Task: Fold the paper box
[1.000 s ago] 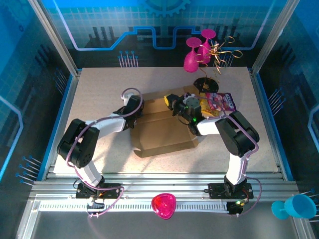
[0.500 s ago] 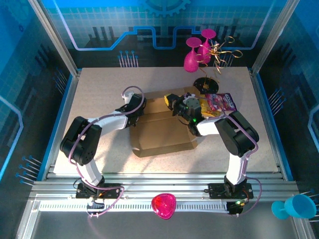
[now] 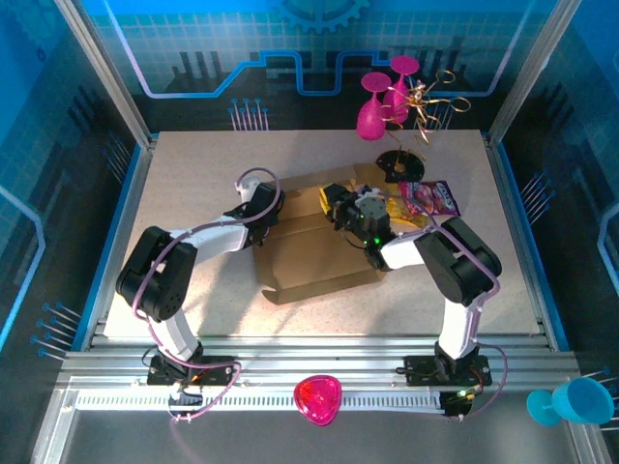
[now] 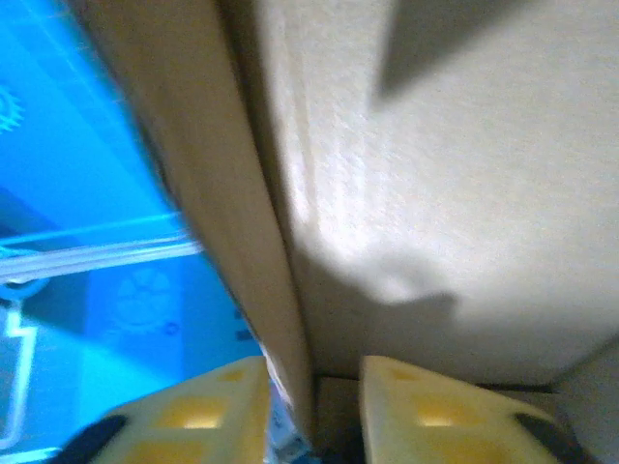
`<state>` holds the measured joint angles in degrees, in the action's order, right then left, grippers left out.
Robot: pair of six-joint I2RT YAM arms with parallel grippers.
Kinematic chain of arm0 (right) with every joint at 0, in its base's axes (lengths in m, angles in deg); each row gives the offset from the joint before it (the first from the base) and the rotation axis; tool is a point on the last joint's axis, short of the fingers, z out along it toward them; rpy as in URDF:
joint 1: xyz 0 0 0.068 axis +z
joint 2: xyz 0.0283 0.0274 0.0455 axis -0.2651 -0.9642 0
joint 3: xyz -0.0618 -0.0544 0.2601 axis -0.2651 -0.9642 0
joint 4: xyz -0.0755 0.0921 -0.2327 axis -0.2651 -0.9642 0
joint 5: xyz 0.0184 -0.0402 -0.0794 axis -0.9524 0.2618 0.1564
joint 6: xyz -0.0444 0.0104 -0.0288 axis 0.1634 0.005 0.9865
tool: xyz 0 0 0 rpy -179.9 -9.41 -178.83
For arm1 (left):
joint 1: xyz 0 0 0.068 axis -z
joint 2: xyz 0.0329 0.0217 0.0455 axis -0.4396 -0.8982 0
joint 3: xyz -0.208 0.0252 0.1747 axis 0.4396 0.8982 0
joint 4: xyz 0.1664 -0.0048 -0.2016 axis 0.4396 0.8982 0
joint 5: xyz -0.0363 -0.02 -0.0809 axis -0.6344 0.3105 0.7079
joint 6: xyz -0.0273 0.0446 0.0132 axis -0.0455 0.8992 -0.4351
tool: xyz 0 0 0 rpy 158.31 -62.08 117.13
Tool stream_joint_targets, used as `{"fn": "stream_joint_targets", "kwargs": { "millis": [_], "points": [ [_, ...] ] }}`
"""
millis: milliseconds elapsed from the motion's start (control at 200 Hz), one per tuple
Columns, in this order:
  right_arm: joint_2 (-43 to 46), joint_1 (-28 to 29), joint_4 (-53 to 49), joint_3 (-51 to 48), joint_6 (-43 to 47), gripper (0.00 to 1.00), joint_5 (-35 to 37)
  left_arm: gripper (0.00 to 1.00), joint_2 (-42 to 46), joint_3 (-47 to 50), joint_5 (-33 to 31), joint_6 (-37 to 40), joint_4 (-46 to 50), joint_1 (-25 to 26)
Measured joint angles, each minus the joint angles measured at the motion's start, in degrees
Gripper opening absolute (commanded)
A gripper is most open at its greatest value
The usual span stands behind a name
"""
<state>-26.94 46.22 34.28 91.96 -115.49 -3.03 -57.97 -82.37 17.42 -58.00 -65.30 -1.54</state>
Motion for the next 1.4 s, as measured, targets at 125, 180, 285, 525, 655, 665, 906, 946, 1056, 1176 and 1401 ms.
{"fn": "stream_joint_targets", "kwargs": {
  "millis": [125, 180, 285, 525, 655, 665, 906, 946, 1056, 1176, 1401],
  "points": [
    [6.25, -0.04, -7.06, -0.15, 2.19, 0.54, 0.33, 0.00, 2.86, 2.34, -0.20, 1.99, 1.86, -1.79],
    [9.86, -0.04, -10.12, -0.07, 2.99, 0.57, 0.48, 0.00, 4.44, 3.43, -0.13, 2.84, 2.73, -2.93],
    [16.17, -0.26, -15.65, 0.63, 4.42, 0.58, 0.68, 0.00, 7.63, 4.72, 0.42, 3.96, 4.52, -5.05],
    [26.71, -3.43, -29.46, 0.85, 8.90, 0.49, 1.88, 0.00, 11.63, 4.70, 1.36, 6.60, 8.76, -5.84],
    [29.18, -7.37, -37.46, 1.99, 11.87, 0.43, 1.79, 0.00, 15.06, 4.70, 1.38, 8.59, 10.97, -5.84],
    [29.18, -7.69, -38.21, 2.34, 12.31, 0.43, 1.75, 0.00, 15.39, 4.70, 1.38, 8.74, 11.06, -5.84],
    [23.52, -10.25, -49.31, 14.25, 18.91, 0.45, -3.04, 0.00, 18.05, 4.13, 4.31, 9.97, 13.20, -5.84],
    [22.58, -9.94, -50.25, 15.34, 19.58, 0.45, -3.63, 0.00, 18.05, 4.11, 4.59, 9.88, 13.64, -5.84],
    [22.10, -9.09, -53.81, 15.78, 21.55, 0.47, -3.80, 0.00, 17.73, 3.45, 5.27, 9.57, 15.23, -5.84],
    [23.28, -8.35, -54.86, 14.21, 23.58, 0.40, -3.15, 0.00, 16.63, 1.29, 6.10, 8.46, 16.94, -5.86],
    [30.36, -8.85, -50.47, 1.79, 25.99, 0.40, -3.80, 0.00, 15.17, -2.54, 8.09, 7.93, 18.99, -6.34]
  ]
}}
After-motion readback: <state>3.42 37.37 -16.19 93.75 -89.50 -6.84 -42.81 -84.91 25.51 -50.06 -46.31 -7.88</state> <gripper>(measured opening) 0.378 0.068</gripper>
